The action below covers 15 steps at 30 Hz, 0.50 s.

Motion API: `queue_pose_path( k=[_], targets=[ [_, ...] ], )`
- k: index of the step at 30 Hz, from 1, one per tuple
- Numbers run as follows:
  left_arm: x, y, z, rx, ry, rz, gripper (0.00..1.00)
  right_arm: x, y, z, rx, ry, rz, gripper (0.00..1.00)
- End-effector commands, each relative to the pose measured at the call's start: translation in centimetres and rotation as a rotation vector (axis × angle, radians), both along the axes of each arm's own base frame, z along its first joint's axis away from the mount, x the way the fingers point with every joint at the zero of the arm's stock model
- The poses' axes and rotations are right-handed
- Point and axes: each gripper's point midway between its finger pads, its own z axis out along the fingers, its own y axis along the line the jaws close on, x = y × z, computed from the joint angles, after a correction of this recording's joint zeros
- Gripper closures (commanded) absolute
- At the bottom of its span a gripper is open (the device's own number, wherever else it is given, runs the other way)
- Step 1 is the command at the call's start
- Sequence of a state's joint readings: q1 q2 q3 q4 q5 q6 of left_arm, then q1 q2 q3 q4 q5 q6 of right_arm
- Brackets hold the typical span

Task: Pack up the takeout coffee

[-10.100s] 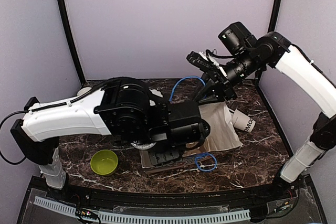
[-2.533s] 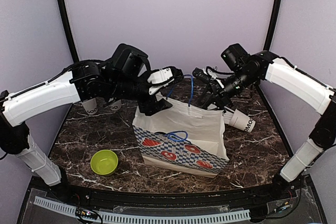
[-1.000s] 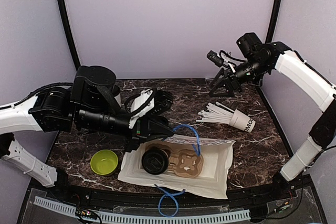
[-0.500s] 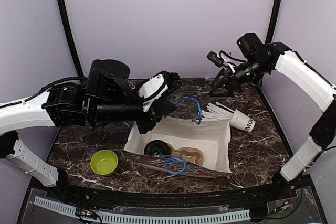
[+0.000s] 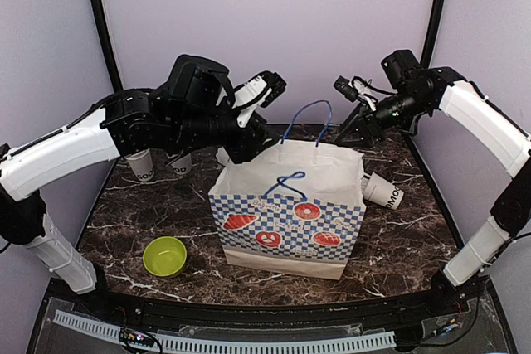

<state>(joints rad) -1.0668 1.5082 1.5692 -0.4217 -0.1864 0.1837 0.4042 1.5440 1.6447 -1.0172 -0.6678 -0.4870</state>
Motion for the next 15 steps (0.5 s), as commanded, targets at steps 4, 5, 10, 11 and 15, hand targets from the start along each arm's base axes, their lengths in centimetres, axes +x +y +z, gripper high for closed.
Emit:
queue_pose_path(
  k=[4,5,10,11,15],
  targets=[
    [0.4,5.3,7.1,-0.015,-0.016,0.159,0.36,0.5,-1.6,1.0,0.007,-0.047,-0.058,0.35],
    [0.7,6.5,8.2,-0.034,-0.036,0.2,0.33,0.6,-1.7,0.9,0.009,-0.044,-0.063,0.35],
    [7.5,13.7,5.9,-0.019,0.121,0.449,0.24,0.4,-1.9,0.8,0.026,-0.034,-0.059,0.35],
    [9.4,15.2,3.5,0.015,0.21,0.491,0.24,0.4,-1.9,0.8,0.025,-0.038,-0.06,0.35],
    [14.0,19.2,-2.6,0.081,0.396,0.636,0.22,-0.2,-2.1,1.2,0.034,-0.054,-0.059,0.34]
  ],
)
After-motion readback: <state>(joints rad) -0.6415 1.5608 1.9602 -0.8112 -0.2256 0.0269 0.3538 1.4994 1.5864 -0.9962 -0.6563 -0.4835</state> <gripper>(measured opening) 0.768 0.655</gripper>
